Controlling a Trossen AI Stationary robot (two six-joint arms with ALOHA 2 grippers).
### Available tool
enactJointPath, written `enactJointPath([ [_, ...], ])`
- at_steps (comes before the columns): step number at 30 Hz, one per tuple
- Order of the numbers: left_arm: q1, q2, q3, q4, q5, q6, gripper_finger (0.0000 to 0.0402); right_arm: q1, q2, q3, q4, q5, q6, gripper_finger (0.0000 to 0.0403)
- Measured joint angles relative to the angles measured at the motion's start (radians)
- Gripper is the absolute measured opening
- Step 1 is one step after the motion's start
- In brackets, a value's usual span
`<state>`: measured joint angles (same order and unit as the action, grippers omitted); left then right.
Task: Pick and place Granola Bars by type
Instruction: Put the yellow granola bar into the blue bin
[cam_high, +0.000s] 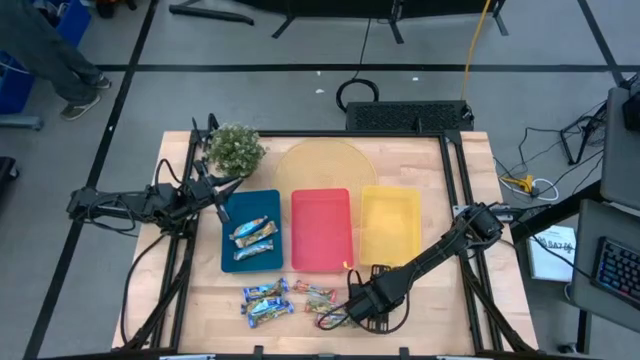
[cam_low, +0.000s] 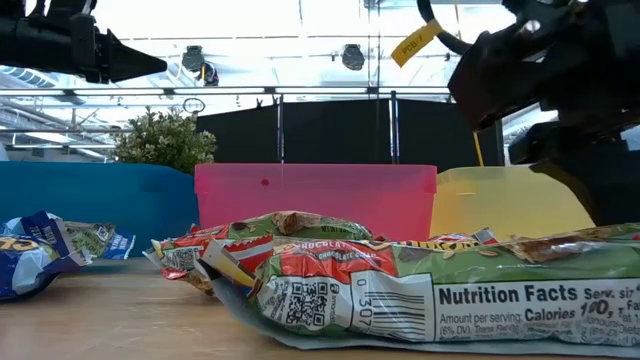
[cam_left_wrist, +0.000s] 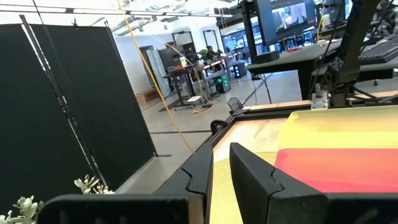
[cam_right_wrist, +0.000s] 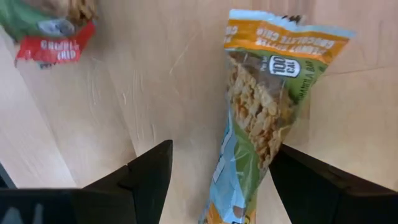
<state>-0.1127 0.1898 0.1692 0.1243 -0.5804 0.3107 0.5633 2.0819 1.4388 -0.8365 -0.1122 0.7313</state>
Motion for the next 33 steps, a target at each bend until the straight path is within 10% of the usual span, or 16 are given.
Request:
enactJointPath([
  [7,0.0,0.0,0.0,-0.001,0.0,-0.002,0.0063,-0.006,0.006,-0.049,0.064,0.018,0.051,0.0232],
  [18,0.0,0.0,0.0,-0.001,0.0,-0.002,0.0063,-0.007,0.003,-0.049,0.057,0.043,0.022,0.005],
  [33,0.0,0.0,0.0,0.0,-0.005,0.0,0.0063,-0.066,-0.151,0.223,-0.06,0.108,-0.13,0.0036],
])
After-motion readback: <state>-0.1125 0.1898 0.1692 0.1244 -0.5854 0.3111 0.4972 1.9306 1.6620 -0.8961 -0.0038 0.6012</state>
